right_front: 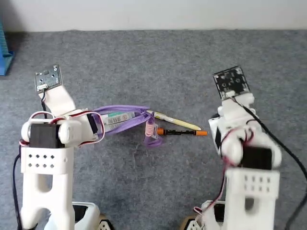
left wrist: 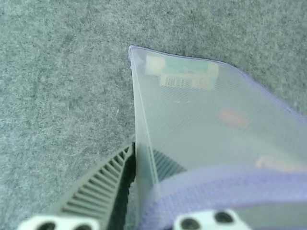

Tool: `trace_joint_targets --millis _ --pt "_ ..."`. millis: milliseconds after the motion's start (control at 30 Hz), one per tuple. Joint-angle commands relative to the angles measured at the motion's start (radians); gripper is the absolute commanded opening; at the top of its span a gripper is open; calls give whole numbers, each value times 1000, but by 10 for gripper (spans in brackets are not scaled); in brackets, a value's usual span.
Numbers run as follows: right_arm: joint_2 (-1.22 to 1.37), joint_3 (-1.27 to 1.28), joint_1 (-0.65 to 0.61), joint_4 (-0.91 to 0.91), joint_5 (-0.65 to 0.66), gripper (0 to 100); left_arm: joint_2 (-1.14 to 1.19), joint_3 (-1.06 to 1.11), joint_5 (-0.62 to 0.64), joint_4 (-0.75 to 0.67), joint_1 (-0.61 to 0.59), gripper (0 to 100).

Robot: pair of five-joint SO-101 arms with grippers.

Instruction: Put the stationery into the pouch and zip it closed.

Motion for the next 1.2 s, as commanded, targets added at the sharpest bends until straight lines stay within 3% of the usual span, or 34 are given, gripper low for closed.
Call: trace_joint_targets --millis 0,300,667,900,1167 --pt "-150 -20 -90 -1 -133 8 18 -47 9 18 -9 12" --pt "-331 -18 -378 -150 -330 8 167 -157 9 77 -9 12" --pt "-309 -14 -665 -628 -387 8 242 -226 58 103 -9 12" --pt "-151 -77 -700 -851 -385 8 244 -226 58 103 -9 12" --pt "38 -198 -714 -888 -391 8 244 -226 58 103 -9 12"
